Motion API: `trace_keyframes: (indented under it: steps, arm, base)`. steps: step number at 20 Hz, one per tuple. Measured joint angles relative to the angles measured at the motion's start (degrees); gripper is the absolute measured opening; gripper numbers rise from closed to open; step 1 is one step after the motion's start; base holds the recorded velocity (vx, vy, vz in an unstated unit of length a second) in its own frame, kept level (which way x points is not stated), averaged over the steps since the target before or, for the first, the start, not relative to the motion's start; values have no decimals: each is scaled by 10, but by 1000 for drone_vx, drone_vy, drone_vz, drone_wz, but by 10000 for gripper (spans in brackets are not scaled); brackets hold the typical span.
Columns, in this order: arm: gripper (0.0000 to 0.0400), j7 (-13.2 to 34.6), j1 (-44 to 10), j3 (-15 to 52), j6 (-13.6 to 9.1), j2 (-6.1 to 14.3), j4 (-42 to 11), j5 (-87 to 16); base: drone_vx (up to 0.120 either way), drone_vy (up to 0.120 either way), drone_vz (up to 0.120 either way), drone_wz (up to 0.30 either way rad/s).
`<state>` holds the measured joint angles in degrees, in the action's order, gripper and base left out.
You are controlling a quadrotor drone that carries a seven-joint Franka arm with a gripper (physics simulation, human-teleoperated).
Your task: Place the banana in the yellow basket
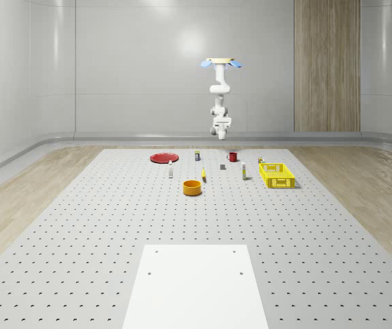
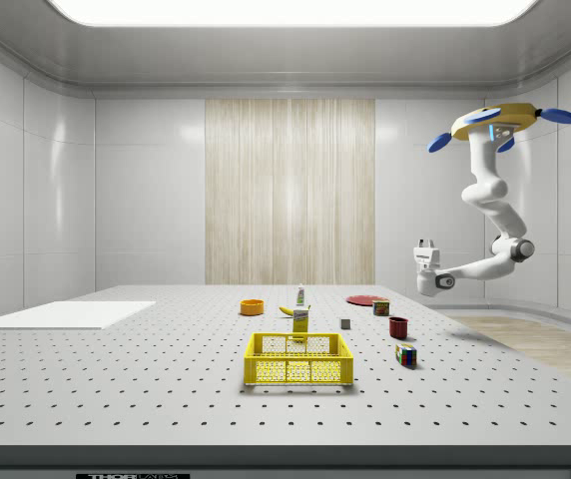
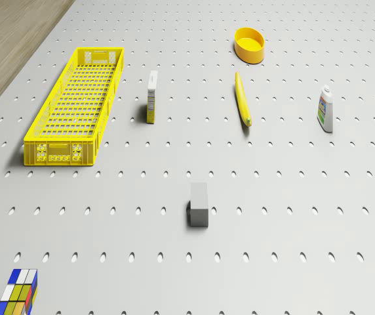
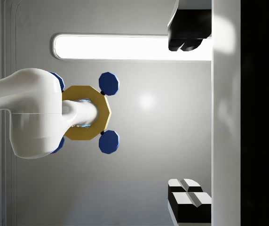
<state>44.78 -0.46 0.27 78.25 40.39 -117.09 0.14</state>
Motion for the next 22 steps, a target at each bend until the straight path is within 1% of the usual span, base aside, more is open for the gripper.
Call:
trace_keyframes:
  steps: [22]
  arm:
    - [400,1,-4,10,9,6,-6,-13]
  base:
    - [120,-120,0,0]
